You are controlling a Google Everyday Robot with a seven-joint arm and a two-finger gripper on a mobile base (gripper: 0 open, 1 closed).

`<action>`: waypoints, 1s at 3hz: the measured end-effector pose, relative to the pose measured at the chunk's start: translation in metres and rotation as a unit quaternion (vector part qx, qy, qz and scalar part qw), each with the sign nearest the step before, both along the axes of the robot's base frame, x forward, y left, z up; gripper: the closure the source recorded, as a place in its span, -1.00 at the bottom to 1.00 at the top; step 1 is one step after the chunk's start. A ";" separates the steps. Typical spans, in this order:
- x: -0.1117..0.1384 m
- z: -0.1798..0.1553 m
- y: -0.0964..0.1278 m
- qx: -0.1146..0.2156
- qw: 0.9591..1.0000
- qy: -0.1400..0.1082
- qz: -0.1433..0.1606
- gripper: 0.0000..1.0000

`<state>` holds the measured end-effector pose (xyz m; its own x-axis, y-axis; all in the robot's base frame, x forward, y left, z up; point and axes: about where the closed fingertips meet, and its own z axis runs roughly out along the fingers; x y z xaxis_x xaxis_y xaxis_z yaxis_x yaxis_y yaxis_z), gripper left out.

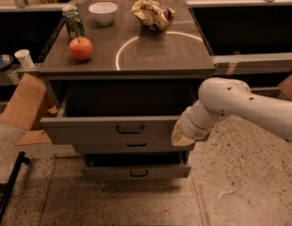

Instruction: Close top drawer

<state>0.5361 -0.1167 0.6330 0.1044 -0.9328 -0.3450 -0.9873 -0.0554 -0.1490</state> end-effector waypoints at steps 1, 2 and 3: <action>0.024 -0.004 0.001 0.007 1.000 -0.005 -0.007 0.71; 0.023 -0.004 0.002 0.007 1.000 -0.005 -0.007 0.24; 0.052 -0.009 0.006 0.012 1.000 -0.002 -0.011 -0.22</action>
Offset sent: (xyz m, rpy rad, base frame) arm 0.1042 0.0099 -0.0177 0.0468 -0.0055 -0.0423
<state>0.5883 -0.1111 0.6238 0.0855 -0.9261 -0.3675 -0.9877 -0.0302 -0.1537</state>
